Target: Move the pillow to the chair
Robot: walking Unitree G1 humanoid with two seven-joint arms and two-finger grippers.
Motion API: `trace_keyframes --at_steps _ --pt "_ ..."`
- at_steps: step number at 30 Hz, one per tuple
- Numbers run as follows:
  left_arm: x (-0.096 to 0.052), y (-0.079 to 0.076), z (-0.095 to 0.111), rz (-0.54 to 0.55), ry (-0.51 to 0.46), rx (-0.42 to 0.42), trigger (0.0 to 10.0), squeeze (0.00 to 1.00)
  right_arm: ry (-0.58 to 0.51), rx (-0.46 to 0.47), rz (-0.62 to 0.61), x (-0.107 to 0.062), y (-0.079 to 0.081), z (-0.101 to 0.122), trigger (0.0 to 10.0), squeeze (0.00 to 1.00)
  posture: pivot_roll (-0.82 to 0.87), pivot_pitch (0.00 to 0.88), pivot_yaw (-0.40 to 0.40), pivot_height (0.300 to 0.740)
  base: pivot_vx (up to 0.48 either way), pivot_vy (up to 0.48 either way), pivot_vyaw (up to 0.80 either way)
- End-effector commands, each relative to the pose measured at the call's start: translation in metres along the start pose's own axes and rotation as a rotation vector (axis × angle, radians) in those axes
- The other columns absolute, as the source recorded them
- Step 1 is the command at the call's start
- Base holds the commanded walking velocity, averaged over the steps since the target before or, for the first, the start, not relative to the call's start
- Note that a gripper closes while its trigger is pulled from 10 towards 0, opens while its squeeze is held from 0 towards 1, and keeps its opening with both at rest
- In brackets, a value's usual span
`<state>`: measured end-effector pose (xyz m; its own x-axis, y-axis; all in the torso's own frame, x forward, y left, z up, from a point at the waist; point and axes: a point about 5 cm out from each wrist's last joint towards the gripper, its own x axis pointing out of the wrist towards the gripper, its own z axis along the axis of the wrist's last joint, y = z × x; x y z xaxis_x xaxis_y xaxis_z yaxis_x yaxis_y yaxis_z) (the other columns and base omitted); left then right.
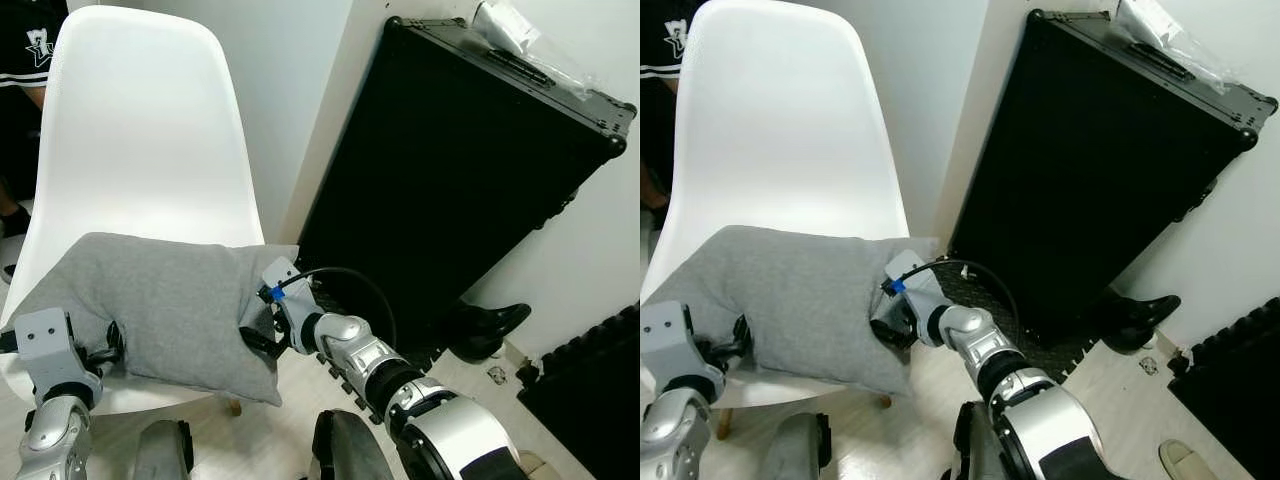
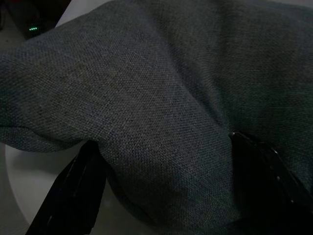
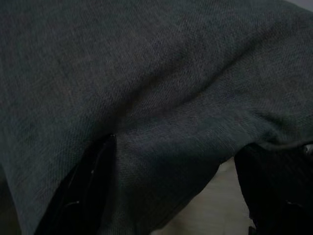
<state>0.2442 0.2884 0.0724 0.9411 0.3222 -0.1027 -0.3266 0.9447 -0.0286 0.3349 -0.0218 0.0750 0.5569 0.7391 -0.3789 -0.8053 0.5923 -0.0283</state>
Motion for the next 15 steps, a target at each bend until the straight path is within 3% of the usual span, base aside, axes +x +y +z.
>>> trace_keyframes --at_steps 1,6,7,14,15 --pt "-0.002 -0.005 -0.009 -0.043 0.037 -0.008 10.0 1.00 -0.016 0.003 -0.005 -0.005 -0.005 -0.004 10.0 1.00 0.15 0.131 -0.251 0.594 0.000 0.000 0.00" --pt "-0.002 0.009 -0.008 -0.029 0.041 0.017 10.0 1.00 0.002 0.001 -0.089 -0.020 -0.025 -0.013 10.0 1.00 0.15 0.129 -0.241 0.594 0.000 0.000 0.00" --pt "0.001 0.022 -0.003 0.013 0.027 0.049 10.0 1.00 0.002 0.023 -0.197 -0.037 -0.048 -0.018 10.0 0.00 0.14 0.126 -0.222 0.594 0.000 0.000 0.00" --pt "0.009 0.027 0.009 0.038 -0.020 0.019 10.0 0.99 -0.040 0.094 -0.341 -0.063 -0.080 -0.020 10.0 0.00 0.13 0.120 -0.197 0.594 0.000 0.000 0.00" --pt "0.011 0.025 0.011 0.037 -0.025 0.014 10.0 0.89 -0.047 0.102 -0.359 -0.067 -0.084 -0.020 10.0 0.00 0.13 0.120 -0.197 0.594 0.000 0.000 0.00"
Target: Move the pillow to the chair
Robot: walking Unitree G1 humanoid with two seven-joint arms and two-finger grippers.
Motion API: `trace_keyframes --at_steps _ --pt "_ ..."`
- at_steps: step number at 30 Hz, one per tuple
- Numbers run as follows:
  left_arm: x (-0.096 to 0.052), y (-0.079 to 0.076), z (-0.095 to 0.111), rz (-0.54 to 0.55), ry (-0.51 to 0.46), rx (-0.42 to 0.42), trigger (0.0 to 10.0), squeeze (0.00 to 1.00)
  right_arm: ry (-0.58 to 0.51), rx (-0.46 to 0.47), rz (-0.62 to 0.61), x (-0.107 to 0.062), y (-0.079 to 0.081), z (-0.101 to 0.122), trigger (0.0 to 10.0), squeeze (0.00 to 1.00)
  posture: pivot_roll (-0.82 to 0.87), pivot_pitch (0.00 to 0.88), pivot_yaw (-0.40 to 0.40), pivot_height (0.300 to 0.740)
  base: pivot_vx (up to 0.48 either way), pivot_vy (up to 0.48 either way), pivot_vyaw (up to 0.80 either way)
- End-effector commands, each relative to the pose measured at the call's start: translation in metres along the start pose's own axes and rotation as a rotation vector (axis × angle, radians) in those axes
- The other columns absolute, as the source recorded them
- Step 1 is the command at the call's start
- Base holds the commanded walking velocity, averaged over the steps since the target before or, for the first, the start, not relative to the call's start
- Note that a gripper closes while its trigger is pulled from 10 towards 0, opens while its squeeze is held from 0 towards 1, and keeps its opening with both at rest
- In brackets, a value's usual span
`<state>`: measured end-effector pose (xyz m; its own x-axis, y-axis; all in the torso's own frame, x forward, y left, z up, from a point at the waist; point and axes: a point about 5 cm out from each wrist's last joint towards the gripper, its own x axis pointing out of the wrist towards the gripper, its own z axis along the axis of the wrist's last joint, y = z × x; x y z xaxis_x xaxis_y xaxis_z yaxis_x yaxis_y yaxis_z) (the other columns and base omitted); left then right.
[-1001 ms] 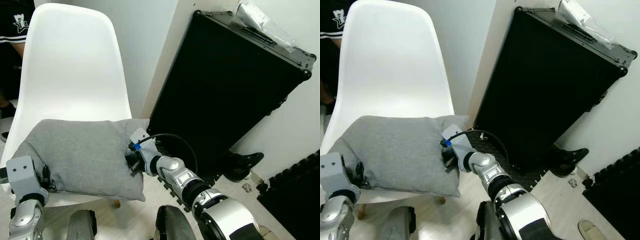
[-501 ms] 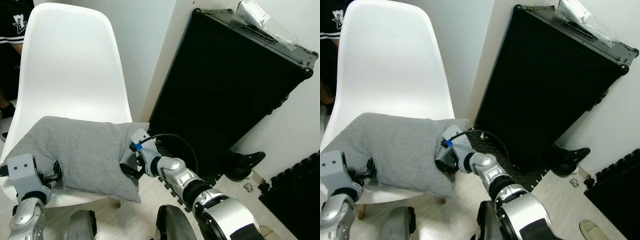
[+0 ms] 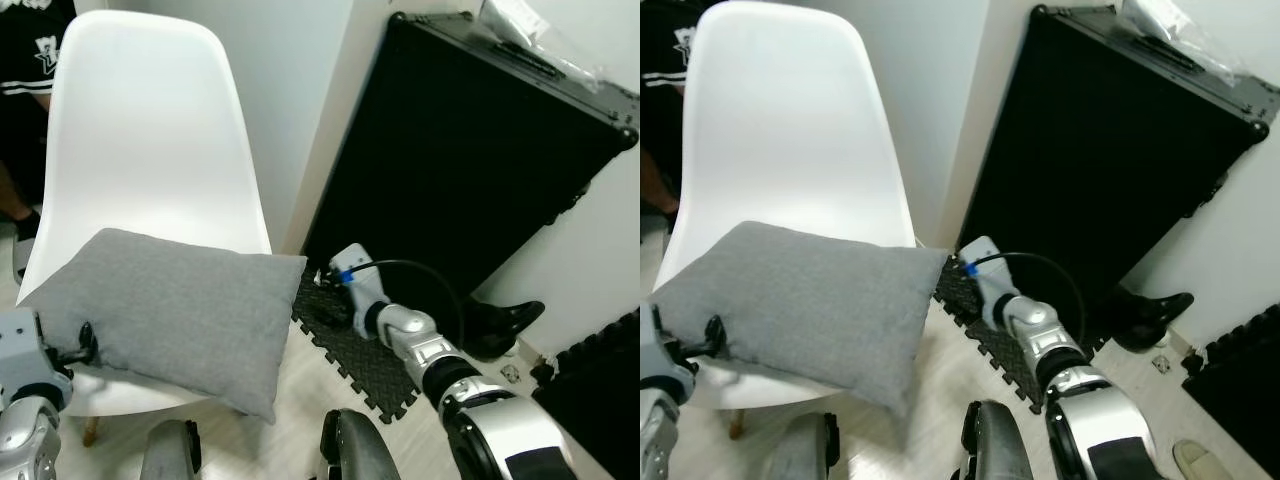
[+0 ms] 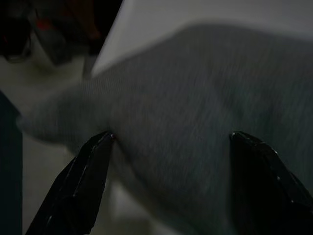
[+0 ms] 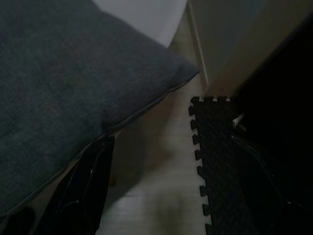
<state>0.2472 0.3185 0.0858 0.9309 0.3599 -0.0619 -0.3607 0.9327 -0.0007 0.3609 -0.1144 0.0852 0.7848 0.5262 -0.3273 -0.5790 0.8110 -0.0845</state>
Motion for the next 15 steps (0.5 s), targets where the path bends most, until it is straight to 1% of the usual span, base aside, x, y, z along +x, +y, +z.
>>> trace_keyframes --at_steps 1,2,3,4,5,6,7,9,10,12,13,14,15 --pt "0.002 -0.006 -0.003 -0.007 0.009 -0.020 10.0 0.64 -0.011 0.051 -0.062 -0.009 -0.016 -0.004 10.0 0.00 0.13 0.117 -0.191 0.594 0.000 0.000 0.00" --pt "0.002 -0.006 -0.003 -0.007 0.009 -0.020 10.0 0.64 -0.011 0.051 -0.062 -0.009 -0.016 -0.004 10.0 0.00 0.13 0.117 -0.191 0.594 0.000 0.000 0.00" --pt "0.004 -0.013 -0.001 -0.023 0.003 -0.033 10.0 0.00 -0.014 0.057 -0.072 -0.012 -0.021 -0.004 10.0 0.00 0.12 0.115 -0.188 0.594 0.000 0.000 0.00" --pt "0.006 -0.021 0.000 -0.043 0.000 -0.045 10.0 0.00 -0.020 0.073 -0.078 -0.014 -0.025 -0.004 10.0 0.00 0.12 0.115 -0.187 0.594 0.000 0.000 0.00" --pt "0.007 -0.029 0.000 -0.065 0.000 -0.060 10.0 0.00 -0.039 0.134 -0.085 -0.016 -0.029 -0.002 10.0 0.00 0.12 0.114 -0.186 0.594 0.000 0.000 0.00" --pt "0.007 -0.029 0.000 -0.065 0.000 -0.060 10.0 0.00 -0.039 0.134 -0.085 -0.016 -0.029 -0.002 10.0 0.00 0.12 0.114 -0.186 0.594 0.000 0.000 0.00" --pt "0.008 -0.034 0.000 -0.080 0.001 -0.070 10.0 0.00 -0.055 0.178 -0.088 -0.017 -0.032 -0.001 10.0 0.00 0.12 0.113 -0.184 0.594 0.000 0.000 0.00" --pt "0.009 -0.047 -0.002 -0.107 0.013 -0.083 10.0 0.00 -0.141 0.362 -0.064 -0.019 -0.038 0.008 10.0 0.00 0.12 0.107 -0.177 0.594 0.000 0.000 0.00" --pt "0.009 -0.047 -0.002 -0.107 0.013 -0.083 10.0 0.00 -0.141 0.362 -0.064 -0.019 -0.038 0.008 10.0 0.00 0.12 0.107 -0.177 0.594 0.000 0.000 0.00" --pt "0.010 -0.058 -0.001 -0.113 0.017 -0.098 10.0 0.00 -0.222 0.490 -0.030 -0.018 -0.039 0.018 10.0 0.00 0.12 0.103 -0.177 0.594 0.000 0.000 0.00" --pt "0.010 -0.058 -0.001 -0.113 0.017 -0.098 10.0 0.00 -0.222 0.490 -0.030 -0.018 -0.039 0.018 10.0 0.00 0.12 0.103 -0.177 0.594 0.000 0.000 0.00" --pt "0.011 -0.062 0.000 -0.109 0.016 -0.111 10.0 0.00 -0.247 0.510 -0.029 -0.017 -0.039 0.021 10.0 0.00 0.12 0.101 -0.177 0.594 0.000 0.000 0.00" --pt "0.011 -0.062 0.000 -0.109 0.016 -0.111 10.0 0.00 -0.247 0.510 -0.029 -0.017 -0.039 0.021 10.0 0.00 0.12 0.101 -0.177 0.594 0.000 0.000 0.00"
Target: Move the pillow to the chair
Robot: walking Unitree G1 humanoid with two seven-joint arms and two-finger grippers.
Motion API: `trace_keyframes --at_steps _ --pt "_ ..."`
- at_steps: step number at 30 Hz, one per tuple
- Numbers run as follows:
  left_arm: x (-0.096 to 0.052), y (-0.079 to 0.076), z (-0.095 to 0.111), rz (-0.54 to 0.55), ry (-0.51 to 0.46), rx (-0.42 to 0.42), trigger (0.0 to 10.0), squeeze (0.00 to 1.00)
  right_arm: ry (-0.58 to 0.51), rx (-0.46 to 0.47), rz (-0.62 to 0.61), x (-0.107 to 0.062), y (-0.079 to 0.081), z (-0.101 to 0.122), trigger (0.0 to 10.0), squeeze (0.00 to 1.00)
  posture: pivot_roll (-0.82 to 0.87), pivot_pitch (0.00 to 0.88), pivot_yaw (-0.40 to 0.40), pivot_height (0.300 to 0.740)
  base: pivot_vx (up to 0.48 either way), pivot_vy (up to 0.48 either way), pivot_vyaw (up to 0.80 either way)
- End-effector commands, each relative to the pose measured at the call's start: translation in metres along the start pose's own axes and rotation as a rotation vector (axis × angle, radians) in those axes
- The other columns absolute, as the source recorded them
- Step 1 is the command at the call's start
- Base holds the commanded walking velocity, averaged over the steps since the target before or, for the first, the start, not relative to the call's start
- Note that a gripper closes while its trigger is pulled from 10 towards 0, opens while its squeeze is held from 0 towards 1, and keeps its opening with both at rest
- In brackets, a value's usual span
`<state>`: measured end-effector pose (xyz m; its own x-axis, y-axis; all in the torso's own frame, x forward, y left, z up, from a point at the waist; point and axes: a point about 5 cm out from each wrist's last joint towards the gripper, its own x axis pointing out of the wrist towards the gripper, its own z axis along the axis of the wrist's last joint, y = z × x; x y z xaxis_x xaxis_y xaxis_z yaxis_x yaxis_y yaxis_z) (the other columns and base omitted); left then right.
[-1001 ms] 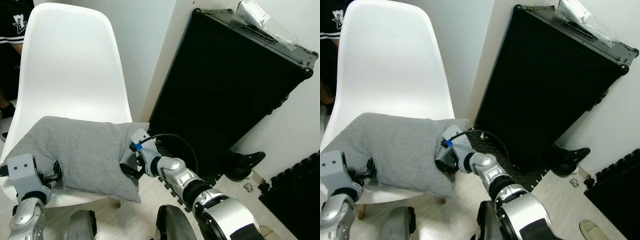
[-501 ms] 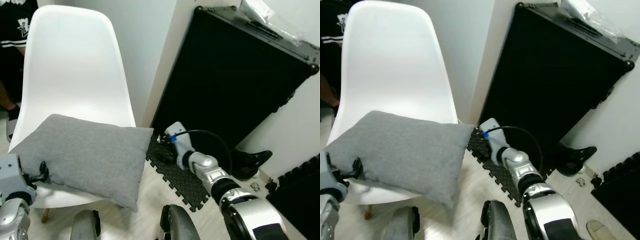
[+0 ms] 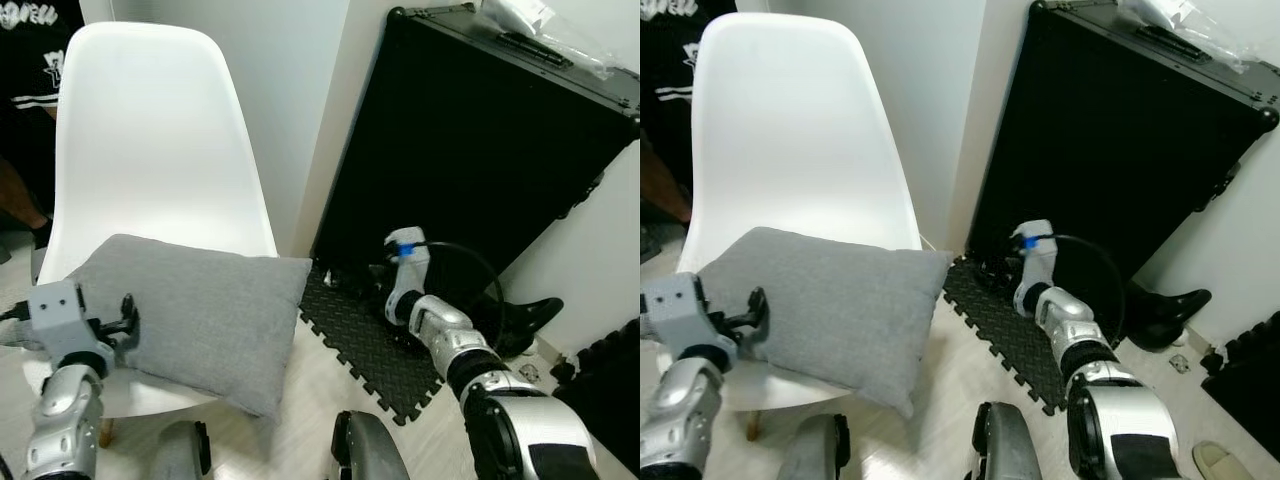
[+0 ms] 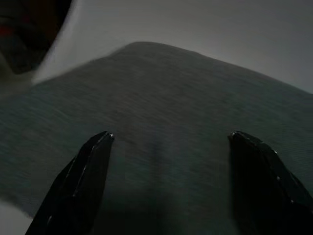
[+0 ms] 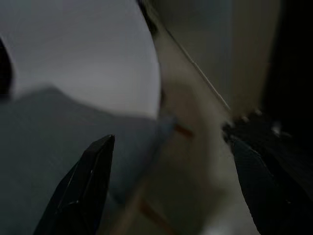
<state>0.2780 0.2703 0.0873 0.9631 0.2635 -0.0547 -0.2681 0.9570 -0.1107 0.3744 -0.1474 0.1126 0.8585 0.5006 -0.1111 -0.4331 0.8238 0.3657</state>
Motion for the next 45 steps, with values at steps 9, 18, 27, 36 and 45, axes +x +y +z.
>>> trace_keyframes --at_steps 9,18,27,36,45 --pt "0.006 -0.060 0.001 -0.118 0.003 0.052 10.0 0.00 -0.076 -0.217 -0.147 0.005 0.015 -0.014 10.0 0.00 0.10 0.075 -0.149 0.594 0.000 0.000 0.00" --pt "0.002 -0.096 -0.017 -0.201 0.046 0.112 10.0 0.00 -0.041 -0.276 -0.122 -0.010 0.015 -0.039 10.0 0.00 0.05 0.038 -0.108 0.594 0.000 0.000 0.00" --pt "0.005 -0.094 -0.021 -0.208 0.066 0.122 10.0 0.00 -0.021 -0.302 -0.236 -0.028 -0.004 -0.050 10.0 0.00 0.01 0.043 -0.041 0.594 0.000 0.000 0.00" --pt "0.000 -0.085 -0.026 -0.172 0.070 0.112 10.0 0.00 0.016 -0.315 -0.219 -0.033 0.000 -0.062 10.0 0.00 0.02 0.055 -0.063 0.594 0.000 0.000 0.00" --pt "-0.005 -0.082 -0.026 -0.149 0.054 0.107 10.0 0.00 0.024 -0.258 -0.213 -0.031 0.002 -0.064 10.0 0.00 0.04 0.065 -0.083 0.594 0.000 0.000 0.00"
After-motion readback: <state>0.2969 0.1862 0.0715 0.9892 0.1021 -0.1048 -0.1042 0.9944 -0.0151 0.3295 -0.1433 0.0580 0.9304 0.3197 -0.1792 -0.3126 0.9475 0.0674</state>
